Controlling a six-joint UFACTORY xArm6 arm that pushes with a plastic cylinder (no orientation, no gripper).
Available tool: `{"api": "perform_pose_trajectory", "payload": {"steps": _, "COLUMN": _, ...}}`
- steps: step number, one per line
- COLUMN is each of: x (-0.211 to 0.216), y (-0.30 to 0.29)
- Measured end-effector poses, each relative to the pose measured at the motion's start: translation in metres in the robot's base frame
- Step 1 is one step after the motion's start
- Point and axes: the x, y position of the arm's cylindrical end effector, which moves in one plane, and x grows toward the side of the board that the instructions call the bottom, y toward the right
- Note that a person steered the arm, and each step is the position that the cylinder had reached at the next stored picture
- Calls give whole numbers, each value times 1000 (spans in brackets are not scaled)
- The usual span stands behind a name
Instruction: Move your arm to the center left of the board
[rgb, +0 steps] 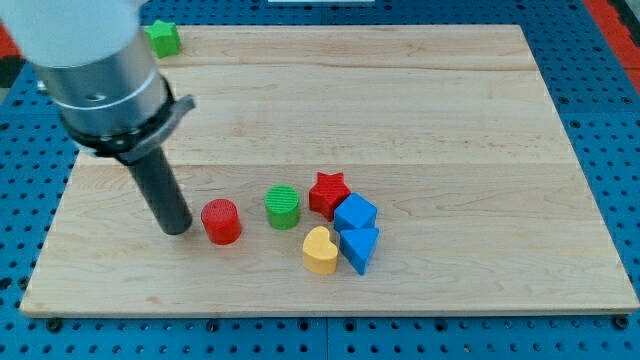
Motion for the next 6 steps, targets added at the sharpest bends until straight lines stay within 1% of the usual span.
{"api": "perform_pose_trajectory", "payload": {"steps": 1, "x": 8, "y": 19}}
{"api": "perform_pose_trajectory", "payload": {"steps": 2, "x": 8, "y": 53}}
{"api": "perform_pose_trajectory", "payload": {"steps": 3, "x": 8, "y": 59}}
{"api": "perform_pose_trajectory", "payload": {"steps": 4, "x": -21, "y": -39}}
{"api": "perform_pose_trajectory", "payload": {"steps": 5, "x": -67, "y": -137}}
{"api": "perform_pose_trajectory", "payload": {"steps": 6, "x": -97, "y": -154}}
